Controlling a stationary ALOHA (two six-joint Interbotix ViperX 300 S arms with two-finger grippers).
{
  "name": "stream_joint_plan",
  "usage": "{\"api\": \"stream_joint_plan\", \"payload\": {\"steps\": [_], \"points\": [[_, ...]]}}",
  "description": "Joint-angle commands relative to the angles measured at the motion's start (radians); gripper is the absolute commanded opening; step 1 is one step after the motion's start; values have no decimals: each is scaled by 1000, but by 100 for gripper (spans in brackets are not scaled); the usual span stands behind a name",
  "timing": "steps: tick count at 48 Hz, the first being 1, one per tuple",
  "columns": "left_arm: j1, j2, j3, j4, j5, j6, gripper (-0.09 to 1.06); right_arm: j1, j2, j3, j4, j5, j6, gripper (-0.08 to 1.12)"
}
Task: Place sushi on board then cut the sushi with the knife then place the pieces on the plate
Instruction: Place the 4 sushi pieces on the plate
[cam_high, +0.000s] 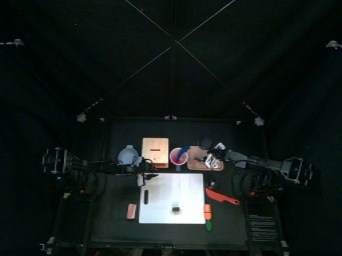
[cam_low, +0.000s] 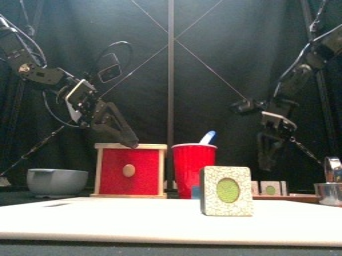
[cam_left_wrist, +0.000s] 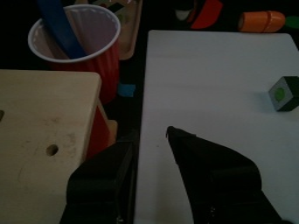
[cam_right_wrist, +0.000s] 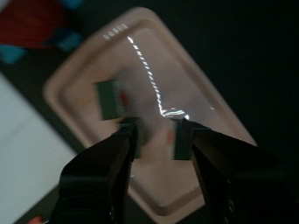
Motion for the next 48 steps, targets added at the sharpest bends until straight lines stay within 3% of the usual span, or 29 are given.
{"api": "stream_joint_plan", "payload": {"steps": [1,10,20,48], "points": [[2,-6,-15,-2,-3,0,74,164,-5,-67,-2,-18,0,81],[3,-6,-15,2,-3,0,74,400,74,-130,23,-100,8,81],[9,-8,-18,2,-3,0,74,506,193,-204,149,-164,3,81],[8,-9,-15,2,-3,0,74,606,453,-390,156,-152,5,81]]}}
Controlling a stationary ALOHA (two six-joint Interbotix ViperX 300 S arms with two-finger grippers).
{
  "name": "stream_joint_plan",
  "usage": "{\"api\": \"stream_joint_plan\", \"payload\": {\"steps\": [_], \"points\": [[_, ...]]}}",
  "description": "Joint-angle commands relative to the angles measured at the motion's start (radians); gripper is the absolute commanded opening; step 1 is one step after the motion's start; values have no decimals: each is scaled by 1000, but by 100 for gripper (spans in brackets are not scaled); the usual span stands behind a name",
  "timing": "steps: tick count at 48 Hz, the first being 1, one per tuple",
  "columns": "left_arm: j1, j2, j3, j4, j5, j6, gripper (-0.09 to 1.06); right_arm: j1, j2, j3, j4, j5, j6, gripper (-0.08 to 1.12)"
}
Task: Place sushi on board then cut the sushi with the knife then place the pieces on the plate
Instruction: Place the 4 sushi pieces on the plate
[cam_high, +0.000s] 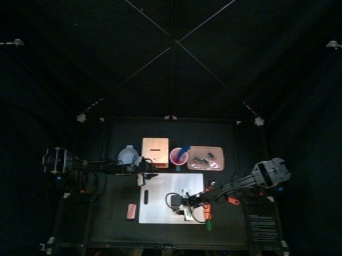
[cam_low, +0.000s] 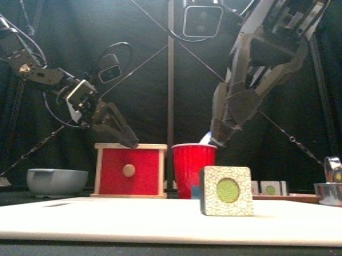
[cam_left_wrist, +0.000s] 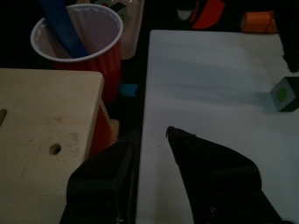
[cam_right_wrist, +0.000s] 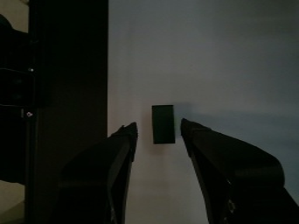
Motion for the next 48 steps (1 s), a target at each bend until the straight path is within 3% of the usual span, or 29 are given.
{"api": "stream_joint_plan", "payload": {"steps": [1,18,27,38,48], "points": [[3,-9,-15,2,-5,0,74,-5,2,-34,-9,3,-3,81],[0,-9,-11,-2,-5,-2,74,-14,66,-41,-14,0,-6,79],[0,-8,-11,-2,-5,0,74,-25,69,-38,-17,-6,-2,65],[2,-8,-11,2,-5,2,74,-135,-72,48,-18,69,-2,60],[2,-6,-12,5,-5,2,74,-367,-302,209,-66,195,-2,60]]}}
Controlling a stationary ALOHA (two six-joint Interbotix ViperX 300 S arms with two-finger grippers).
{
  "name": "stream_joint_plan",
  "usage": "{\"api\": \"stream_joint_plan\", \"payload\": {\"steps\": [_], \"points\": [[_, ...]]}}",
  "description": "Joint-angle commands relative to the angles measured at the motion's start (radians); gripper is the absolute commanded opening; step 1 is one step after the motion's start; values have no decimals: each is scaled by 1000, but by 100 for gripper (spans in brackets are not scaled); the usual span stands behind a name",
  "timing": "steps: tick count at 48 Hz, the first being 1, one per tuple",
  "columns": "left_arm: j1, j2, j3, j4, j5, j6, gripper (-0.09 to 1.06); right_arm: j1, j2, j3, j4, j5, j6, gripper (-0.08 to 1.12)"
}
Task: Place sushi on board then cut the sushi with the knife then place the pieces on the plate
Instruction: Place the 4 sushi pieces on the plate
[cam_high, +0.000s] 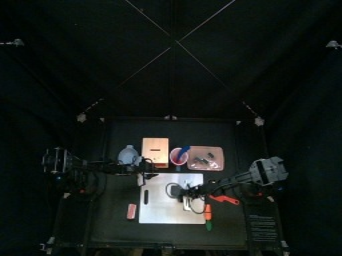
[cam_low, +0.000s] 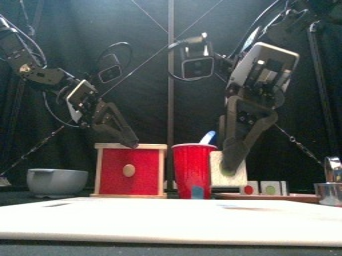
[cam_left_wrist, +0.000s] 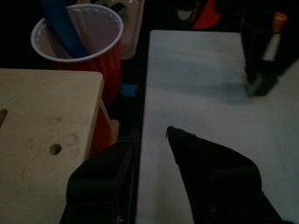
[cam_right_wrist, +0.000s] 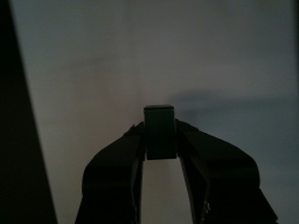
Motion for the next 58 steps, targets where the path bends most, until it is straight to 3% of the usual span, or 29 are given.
{"api": "stream_joint_plan", "payload": {"steps": [1,12,21,58], "points": [[3,-6,-12,3,-5,2,74,-126,-143,61,-31,49,-5,60],[3,-6,-14,5,-5,2,74,-430,-302,181,-100,92,-6,60],[6,-6,-14,3,-5,2,74,-603,-324,241,-104,86,-8,60],[15,-6,-11,2,-5,2,74,-718,-278,322,-107,-23,-6,60]]}}
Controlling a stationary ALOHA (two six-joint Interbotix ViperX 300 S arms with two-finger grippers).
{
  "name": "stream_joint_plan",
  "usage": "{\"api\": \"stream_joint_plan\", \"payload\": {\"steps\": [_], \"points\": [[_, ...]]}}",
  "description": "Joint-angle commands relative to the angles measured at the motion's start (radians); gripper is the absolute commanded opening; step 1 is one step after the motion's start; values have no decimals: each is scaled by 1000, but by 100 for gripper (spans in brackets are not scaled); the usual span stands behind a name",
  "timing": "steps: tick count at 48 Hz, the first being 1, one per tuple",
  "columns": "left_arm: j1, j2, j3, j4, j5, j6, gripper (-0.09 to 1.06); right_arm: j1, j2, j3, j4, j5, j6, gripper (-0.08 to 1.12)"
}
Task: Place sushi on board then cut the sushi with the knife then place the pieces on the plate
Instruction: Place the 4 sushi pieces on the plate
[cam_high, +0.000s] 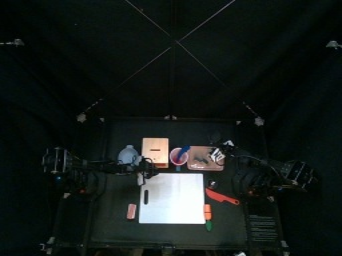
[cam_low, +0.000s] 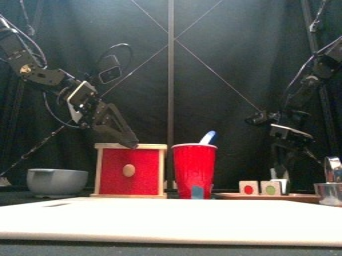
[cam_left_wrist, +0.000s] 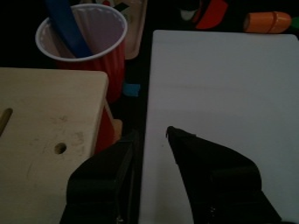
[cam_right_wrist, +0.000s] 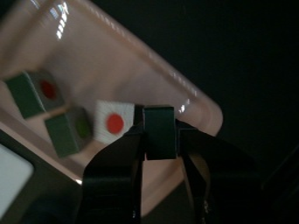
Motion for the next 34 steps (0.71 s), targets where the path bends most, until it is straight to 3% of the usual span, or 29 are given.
{"api": "stream_joint_plan", "payload": {"steps": [1,20,34], "points": [[3,-6,-11,0,-5,2,74,0,-26,-15,0,-6,-5,60],[6,-6,-11,2,-5,2,74,-2,15,-6,12,-32,-3,61],[5,-6,-11,0,-5,0,74,-23,67,-3,3,-46,-6,82]]}}
